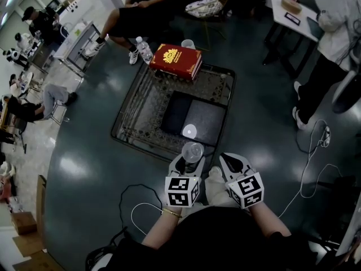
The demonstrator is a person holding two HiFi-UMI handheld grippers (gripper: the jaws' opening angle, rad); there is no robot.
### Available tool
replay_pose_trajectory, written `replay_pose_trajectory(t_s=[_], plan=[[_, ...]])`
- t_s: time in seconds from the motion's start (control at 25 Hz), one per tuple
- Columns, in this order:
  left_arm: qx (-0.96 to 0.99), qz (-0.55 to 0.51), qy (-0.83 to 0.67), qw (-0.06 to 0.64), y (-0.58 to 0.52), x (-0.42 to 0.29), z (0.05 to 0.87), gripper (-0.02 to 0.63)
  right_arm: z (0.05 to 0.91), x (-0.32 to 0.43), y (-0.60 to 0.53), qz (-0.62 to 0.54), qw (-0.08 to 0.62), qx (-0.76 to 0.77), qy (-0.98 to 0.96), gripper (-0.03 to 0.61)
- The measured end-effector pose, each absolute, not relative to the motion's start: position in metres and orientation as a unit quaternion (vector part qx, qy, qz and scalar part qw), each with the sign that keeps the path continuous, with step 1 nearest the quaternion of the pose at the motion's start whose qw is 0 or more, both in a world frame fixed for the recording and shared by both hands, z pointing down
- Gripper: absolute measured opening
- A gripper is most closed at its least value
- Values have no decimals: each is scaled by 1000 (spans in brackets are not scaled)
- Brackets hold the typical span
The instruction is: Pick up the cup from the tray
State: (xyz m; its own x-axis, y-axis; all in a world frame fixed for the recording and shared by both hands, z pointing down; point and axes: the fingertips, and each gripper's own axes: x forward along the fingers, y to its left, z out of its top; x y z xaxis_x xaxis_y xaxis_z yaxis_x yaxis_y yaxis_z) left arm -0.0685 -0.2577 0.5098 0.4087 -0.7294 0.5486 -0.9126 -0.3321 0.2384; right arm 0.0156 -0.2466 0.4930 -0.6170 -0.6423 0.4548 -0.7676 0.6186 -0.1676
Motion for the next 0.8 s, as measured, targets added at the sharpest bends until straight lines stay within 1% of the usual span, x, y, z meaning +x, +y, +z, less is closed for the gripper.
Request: replay_pose_trajectory(t_s=[0.8], plan=[[801,171,-516,250,-262,-67,502,248,490,16,-246,170,181,399,-883,11]])
